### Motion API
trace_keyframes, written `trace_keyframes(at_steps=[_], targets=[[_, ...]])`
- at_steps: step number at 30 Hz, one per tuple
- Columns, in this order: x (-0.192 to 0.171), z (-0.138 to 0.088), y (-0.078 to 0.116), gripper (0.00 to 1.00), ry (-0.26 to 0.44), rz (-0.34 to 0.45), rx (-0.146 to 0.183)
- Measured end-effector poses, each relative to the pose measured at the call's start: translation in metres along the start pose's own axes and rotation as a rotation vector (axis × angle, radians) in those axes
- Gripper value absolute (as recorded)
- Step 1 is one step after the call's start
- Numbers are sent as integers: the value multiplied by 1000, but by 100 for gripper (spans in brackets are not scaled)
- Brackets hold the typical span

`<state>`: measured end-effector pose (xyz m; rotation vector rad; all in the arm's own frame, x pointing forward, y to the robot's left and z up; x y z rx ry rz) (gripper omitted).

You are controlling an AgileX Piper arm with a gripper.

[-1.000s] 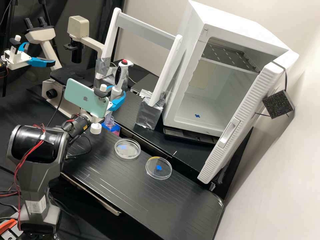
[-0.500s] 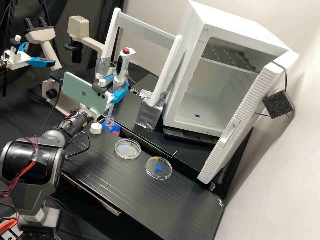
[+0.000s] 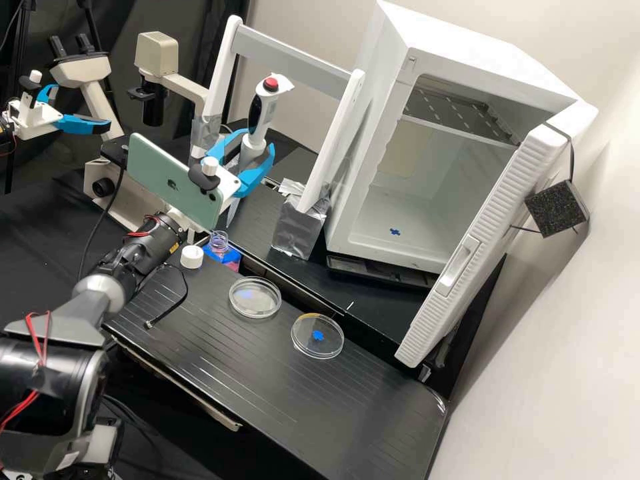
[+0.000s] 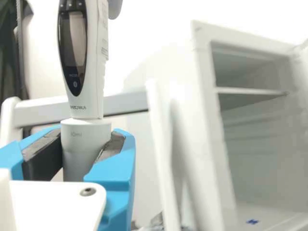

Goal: Use the pipette

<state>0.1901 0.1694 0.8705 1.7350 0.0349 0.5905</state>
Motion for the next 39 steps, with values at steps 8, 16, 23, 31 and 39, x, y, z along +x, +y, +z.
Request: trace_keyframes(at_steps=[8,16,23,31,39], targets=[[-26,23,41,0,32,59,37],[-55,46,74,0,50,106,72],[-71,60,79,0,11,140,36],[-73,61,75,0,15,112,29],[-74,59,75,0,28,116,25]])
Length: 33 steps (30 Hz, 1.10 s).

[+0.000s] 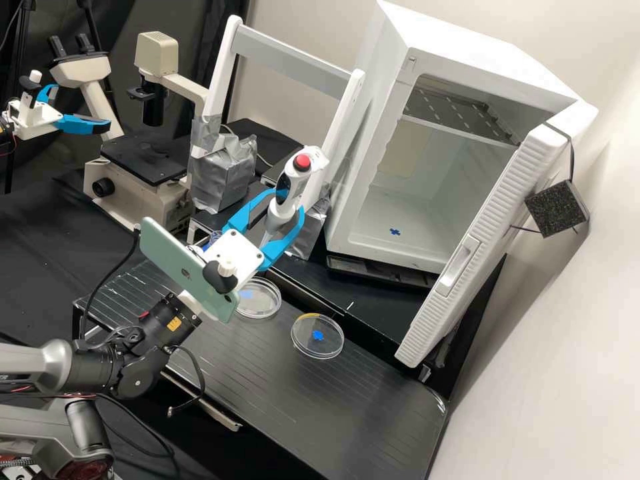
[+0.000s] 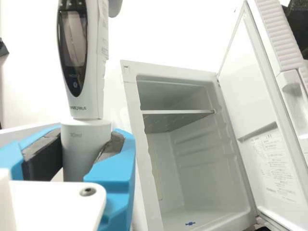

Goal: Use the pipette

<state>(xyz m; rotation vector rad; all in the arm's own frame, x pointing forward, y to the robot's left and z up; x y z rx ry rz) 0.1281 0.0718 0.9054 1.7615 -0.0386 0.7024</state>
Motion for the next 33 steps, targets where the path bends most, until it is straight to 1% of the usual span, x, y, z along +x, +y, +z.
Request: trace_keyframes(at_steps=[9,10,11,13,14,15,16,17,20,22,23,24,25,26,27,29,32,33], targets=[[-1,-1,-1,0,2,-5,1],[0,-3,-2,0,3,-20,10],[2,-6,-4,0,15,-31,27],[10,-14,-11,0,44,-86,69],[16,-19,-16,0,60,-123,77],[24,-26,-24,0,80,-174,62],[31,-30,-29,0,93,-207,55],[38,-37,-36,0,120,-246,49],[61,-51,-54,0,156,-356,-5],[74,-55,-64,0,146,-420,-30],[81,-58,-68,0,153,-446,-48],[89,-60,-71,0,145,-475,-71],[94,-61,-74,0,140,-497,-82],[105,-63,-78,0,121,-532,-101],[110,-65,-79,0,119,-544,-112],[125,-69,-82,0,95,-570,-130],[143,-73,-86,0,56,-590,-144],[150,-76,-86,0,49,-591,-144]])
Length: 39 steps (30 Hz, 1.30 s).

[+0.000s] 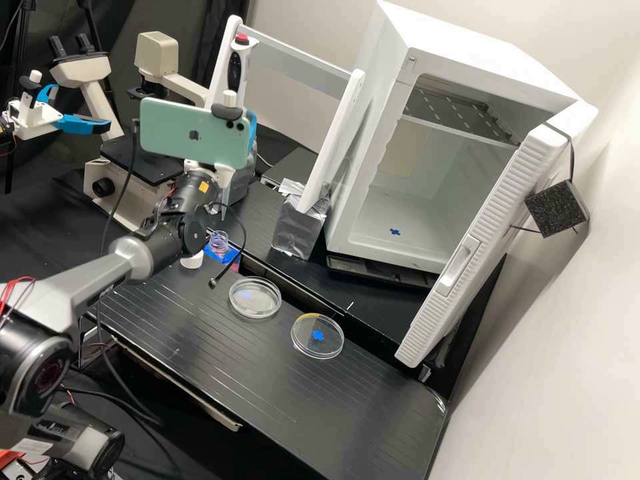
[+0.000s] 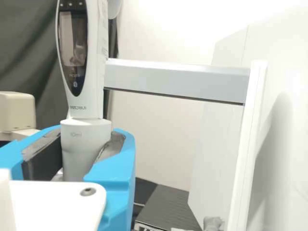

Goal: Use the pipette

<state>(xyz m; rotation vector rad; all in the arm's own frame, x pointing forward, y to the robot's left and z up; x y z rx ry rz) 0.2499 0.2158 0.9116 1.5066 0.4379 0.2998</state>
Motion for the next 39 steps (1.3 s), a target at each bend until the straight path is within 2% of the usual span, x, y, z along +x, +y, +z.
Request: trace_keyframes(at_steps=[8,11,14,17,18,21,23,29,35,37,38,39], targets=[[43,-15,21,0,-88,-21,12],[56,-19,20,0,-117,-41,12],[69,-23,19,0,-150,-62,-17],[81,-24,16,0,-176,-82,-12],[83,-25,15,0,-181,-88,-24],[91,-23,13,0,-212,-121,-18],[97,-23,11,0,-212,-149,12],[104,-20,11,0,-222,-179,7],[104,-17,19,0,-206,-161,37],[104,-18,20,0,-189,-156,38],[104,-18,22,0,-182,-150,53],[103,-20,23,0,-172,-146,47]])
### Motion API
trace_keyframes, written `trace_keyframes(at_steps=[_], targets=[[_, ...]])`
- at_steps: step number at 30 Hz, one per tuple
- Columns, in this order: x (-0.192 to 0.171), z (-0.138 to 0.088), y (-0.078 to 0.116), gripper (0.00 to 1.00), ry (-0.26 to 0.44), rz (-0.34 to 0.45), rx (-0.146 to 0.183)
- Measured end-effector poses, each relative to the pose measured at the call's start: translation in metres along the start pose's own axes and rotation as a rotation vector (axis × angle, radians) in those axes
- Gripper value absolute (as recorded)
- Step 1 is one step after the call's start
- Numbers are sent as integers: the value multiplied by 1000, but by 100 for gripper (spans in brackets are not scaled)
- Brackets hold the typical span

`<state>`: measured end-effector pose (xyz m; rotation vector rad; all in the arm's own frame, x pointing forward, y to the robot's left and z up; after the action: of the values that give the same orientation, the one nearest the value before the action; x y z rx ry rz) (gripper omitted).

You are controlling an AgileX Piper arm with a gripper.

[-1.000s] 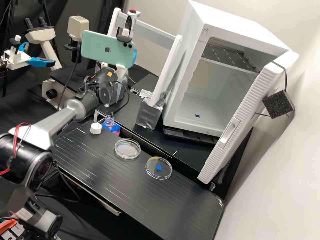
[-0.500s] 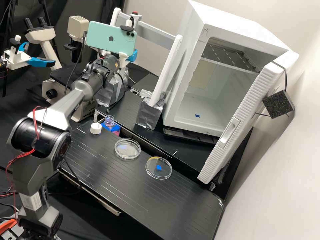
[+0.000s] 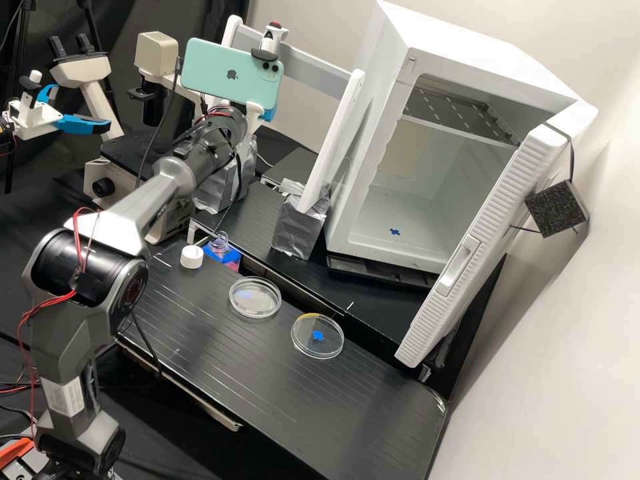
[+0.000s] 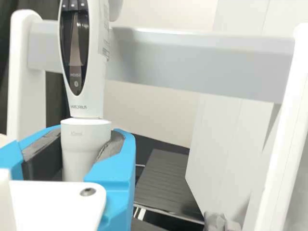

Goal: Use the pipette

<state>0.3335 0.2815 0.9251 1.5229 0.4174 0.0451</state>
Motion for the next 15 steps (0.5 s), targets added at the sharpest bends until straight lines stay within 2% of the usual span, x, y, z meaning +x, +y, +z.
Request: trace_keyframes(at_steps=[5,8,10,11,15], targets=[[-4,-6,6,0,9,18,-13],[-4,-8,12,0,3,29,-1],[-3,-8,13,0,-7,32,-12],[-1,-8,14,0,-9,33,-2],[5,-3,15,0,-36,25,4]])
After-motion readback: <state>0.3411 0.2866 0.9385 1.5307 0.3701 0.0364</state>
